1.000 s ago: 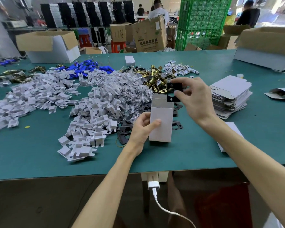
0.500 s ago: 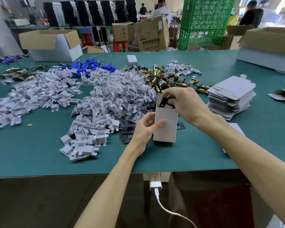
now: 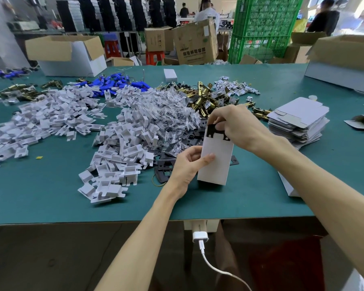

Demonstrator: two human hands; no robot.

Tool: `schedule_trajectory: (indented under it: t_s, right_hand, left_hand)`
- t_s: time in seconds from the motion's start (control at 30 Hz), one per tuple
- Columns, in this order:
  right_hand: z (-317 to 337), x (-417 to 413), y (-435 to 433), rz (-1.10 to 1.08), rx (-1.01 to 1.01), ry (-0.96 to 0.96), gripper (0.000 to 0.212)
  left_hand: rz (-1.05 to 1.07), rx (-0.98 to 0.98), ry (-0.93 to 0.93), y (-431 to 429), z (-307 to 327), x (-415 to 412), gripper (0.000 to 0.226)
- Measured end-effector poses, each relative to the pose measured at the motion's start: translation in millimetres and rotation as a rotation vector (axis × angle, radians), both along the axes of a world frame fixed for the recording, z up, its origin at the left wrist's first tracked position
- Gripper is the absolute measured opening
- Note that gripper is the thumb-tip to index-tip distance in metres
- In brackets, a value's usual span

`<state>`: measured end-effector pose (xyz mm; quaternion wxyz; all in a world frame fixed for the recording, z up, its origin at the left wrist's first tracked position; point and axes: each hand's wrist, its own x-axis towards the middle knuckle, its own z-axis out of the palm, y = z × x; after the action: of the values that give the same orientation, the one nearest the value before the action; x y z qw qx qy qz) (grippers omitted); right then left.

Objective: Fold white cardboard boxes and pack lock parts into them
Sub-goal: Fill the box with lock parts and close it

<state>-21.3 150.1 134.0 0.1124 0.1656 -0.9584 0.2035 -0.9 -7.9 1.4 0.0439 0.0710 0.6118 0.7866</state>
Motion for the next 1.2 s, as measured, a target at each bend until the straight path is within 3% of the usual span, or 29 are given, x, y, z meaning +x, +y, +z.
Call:
schedule_trajectory:
  t_s: [0.27,0.37,0.5,0.67,0.83,0.97,1.03,1.2]
  right_hand:
    - [-12.2,-4.3,6.9,0.012,-0.029,-0.151,0.022]
    - [-19.1,-1.2,7.5,0.034,-0.097,-0.221,0.014]
    - [-17.4,-0.4,4.3,0.052,-0.008,-0.247,0.018]
    - [-7.1,10.1,-7.1,0.074,0.169,-0.121,0.018]
    - [-4.6,19.4,-21.4,0.077,0.221,0.008,0.016]
    - [-12.8,25.3,-50.7,0.113,0.246,0.206,0.011]
    - [-18.6,21.9,-69.9,0.127,0.254,0.172,0.005]
    - [-35.4,-7.7,-109.8,0.053,0.394,-0.026,0.036]
  left_hand:
    - [-0.016,-0.077,-0.04,0.5,4.0,4.2,0.044]
    - [-0.01,-0.071,-0.046,-0.1,4.3,4.3,0.035]
    - [-0.011,-0.076,-0.048,1.1,4.2,4.2,0.029]
    - [-0.016,-0.037,-0.042,0.5,5.5,3.9,0.022]
    - [-0.014,-0.014,-0.018,0.0,3.4,3.2,0.027]
    - [0.013,-0.081,0.018,-0.7,-0.5,1.9,0.025]
    - [0.045,-0.154,0.034,-1.3,-0.7,0.5,0.023]
    - [0.086,-0.215,0.037,0.1,-4.1,-3.1,0.04]
